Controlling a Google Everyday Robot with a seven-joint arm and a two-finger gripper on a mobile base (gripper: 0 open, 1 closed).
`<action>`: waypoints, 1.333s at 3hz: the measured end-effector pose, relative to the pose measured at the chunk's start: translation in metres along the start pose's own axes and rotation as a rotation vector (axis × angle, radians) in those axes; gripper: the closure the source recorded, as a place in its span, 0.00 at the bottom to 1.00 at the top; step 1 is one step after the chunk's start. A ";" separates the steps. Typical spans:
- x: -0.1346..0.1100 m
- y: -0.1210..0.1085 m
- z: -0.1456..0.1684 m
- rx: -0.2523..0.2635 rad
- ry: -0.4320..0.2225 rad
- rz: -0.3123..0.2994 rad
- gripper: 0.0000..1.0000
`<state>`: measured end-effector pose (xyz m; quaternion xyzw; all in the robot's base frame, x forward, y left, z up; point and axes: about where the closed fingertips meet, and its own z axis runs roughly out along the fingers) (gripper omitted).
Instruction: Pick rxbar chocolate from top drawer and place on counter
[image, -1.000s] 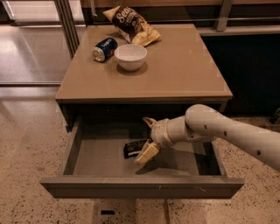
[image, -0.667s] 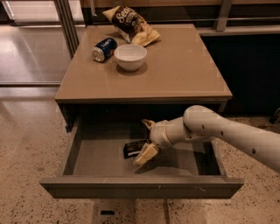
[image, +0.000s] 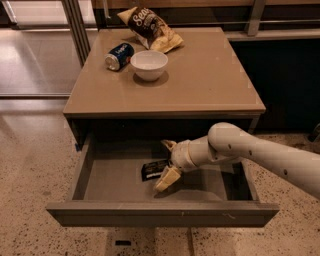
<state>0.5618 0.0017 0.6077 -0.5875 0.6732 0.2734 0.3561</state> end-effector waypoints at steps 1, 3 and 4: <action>0.010 0.004 0.003 -0.001 0.026 0.013 0.00; 0.028 0.008 0.006 -0.012 0.054 0.054 0.00; 0.028 0.008 0.006 -0.012 0.054 0.054 0.18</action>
Offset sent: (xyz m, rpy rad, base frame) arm -0.0088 -0.0166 -0.0290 -0.0532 0.0666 -0.0362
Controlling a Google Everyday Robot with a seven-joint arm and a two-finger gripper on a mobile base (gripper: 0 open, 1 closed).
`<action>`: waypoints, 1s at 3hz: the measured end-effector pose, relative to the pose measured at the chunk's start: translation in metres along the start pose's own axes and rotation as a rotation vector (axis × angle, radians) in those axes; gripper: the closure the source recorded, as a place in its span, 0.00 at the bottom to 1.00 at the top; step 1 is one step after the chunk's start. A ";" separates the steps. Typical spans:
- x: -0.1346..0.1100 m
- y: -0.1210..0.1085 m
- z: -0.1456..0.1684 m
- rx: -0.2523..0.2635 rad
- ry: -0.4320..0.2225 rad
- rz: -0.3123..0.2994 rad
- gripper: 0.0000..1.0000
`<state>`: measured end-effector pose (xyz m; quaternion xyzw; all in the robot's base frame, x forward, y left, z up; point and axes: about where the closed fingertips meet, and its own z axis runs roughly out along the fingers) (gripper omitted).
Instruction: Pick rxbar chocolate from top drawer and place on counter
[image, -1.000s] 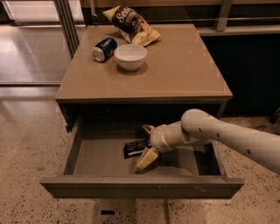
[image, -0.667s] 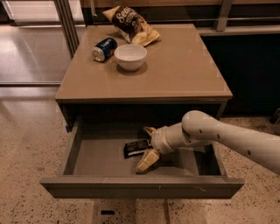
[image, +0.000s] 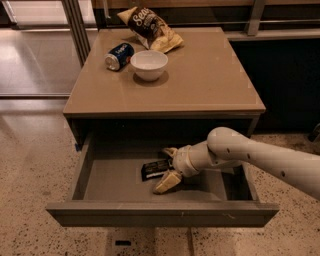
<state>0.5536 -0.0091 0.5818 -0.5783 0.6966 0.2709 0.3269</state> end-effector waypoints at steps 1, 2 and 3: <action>0.000 0.000 0.000 0.000 0.000 0.000 0.42; 0.000 0.000 0.000 0.000 0.000 0.000 0.65; 0.000 0.000 0.000 0.000 0.000 0.000 0.88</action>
Offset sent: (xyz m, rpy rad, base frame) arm 0.0000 0.0000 0.0000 0.0000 0.0000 0.0001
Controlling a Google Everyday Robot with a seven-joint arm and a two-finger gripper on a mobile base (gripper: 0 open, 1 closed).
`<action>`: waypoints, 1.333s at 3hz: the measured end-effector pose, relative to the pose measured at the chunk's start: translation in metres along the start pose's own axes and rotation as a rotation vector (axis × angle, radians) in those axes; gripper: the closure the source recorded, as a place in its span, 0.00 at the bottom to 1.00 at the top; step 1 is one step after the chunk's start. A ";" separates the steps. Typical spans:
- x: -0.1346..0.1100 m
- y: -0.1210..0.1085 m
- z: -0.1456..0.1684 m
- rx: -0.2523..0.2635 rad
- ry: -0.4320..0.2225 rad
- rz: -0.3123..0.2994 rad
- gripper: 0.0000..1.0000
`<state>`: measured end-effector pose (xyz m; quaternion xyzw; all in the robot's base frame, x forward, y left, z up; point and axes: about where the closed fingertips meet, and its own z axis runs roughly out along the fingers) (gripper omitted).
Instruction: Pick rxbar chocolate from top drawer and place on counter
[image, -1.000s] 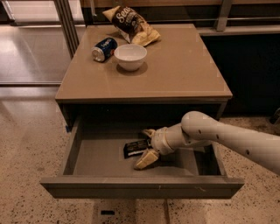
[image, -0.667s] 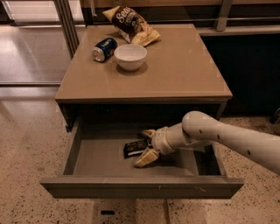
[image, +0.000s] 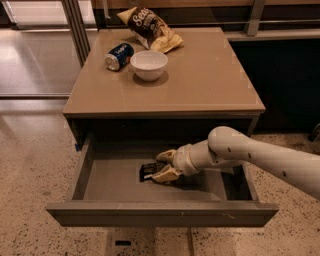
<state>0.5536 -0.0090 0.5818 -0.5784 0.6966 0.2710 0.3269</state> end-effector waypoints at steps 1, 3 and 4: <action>0.000 0.000 0.000 0.000 0.000 0.000 1.00; -0.005 0.000 -0.004 0.000 0.000 0.000 1.00; -0.007 0.000 -0.006 0.000 0.000 0.000 1.00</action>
Offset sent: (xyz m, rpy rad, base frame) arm 0.0000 0.0000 0.0000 0.0000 0.0000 0.0001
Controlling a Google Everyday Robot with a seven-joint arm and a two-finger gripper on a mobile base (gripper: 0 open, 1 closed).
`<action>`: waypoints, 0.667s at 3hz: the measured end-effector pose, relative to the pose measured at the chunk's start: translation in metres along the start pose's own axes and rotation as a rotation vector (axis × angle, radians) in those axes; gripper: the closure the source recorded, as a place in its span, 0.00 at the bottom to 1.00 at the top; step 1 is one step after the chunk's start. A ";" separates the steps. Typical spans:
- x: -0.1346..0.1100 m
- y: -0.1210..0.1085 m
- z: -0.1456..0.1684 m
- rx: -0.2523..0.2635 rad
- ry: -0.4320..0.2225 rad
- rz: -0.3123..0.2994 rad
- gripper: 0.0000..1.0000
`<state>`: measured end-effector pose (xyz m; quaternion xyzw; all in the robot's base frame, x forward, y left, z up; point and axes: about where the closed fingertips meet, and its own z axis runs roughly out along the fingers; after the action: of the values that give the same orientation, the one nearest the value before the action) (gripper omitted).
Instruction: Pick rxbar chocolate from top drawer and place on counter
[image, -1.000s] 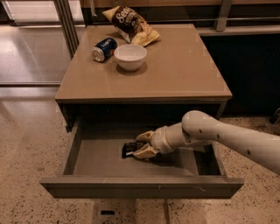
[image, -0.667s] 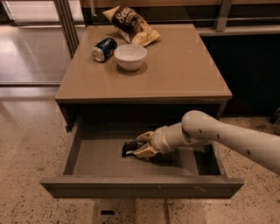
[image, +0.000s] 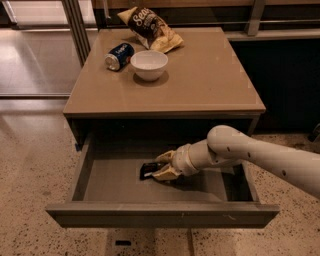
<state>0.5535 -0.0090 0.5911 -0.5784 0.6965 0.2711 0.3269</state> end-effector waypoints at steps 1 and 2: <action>-0.006 0.010 -0.038 0.018 -0.036 0.008 1.00; -0.018 0.021 -0.088 0.070 -0.057 0.001 1.00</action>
Offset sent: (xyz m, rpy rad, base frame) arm -0.0502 -0.0924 0.1241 0.0588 -0.1160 -0.1098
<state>0.5227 -0.0606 0.6610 -0.5583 0.6962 0.2629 0.3668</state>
